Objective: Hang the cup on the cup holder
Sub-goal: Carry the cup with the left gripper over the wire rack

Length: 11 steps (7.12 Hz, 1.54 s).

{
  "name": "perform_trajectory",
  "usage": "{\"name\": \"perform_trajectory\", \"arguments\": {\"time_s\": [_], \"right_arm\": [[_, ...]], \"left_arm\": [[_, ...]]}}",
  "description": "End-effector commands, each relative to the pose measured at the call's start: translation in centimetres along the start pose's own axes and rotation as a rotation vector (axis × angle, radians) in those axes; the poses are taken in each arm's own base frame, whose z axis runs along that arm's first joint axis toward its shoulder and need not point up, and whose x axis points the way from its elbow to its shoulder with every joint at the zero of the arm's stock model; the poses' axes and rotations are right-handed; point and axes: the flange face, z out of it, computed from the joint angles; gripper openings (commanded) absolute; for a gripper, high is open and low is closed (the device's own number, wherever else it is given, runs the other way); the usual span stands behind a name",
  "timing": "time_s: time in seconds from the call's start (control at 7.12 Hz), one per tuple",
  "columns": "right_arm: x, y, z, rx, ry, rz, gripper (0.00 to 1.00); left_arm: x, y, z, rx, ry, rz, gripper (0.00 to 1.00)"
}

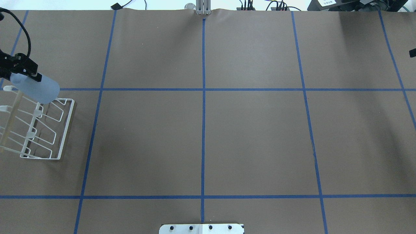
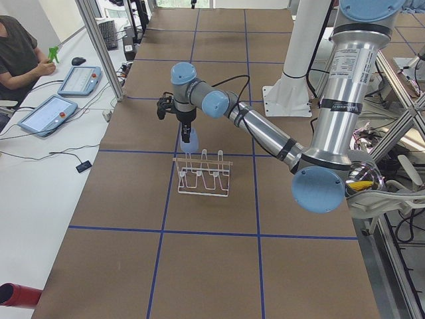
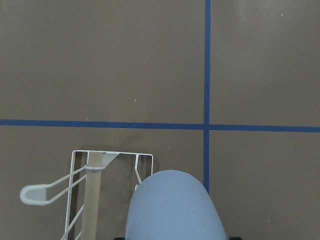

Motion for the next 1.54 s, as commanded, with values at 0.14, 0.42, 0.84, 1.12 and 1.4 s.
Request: {"name": "perform_trajectory", "arguments": {"time_s": [0.14,0.42,0.84,1.12,1.4], "right_arm": [[0.2,0.3,0.1,-0.004,0.0,0.003,1.0],[0.2,0.3,0.1,-0.004,0.0,0.003,1.0],[0.4,0.5,0.3,-0.009,0.0,0.007,1.0],[0.4,0.5,0.3,-0.009,0.0,0.008,1.0],[0.4,0.6,0.4,-0.012,-0.001,0.01,1.0]], "left_arm": [[-0.1,-0.2,1.2,-0.02,-0.009,0.023,0.0],[-0.9,-0.5,2.2,-0.037,-0.021,0.024,0.0],[-1.1,-0.8,4.5,-0.051,-0.062,0.027,0.0],[-1.0,-0.7,5.1,-0.062,-0.063,0.029,0.13],[-0.8,-0.7,5.5,-0.069,-0.062,0.031,0.24]]}}
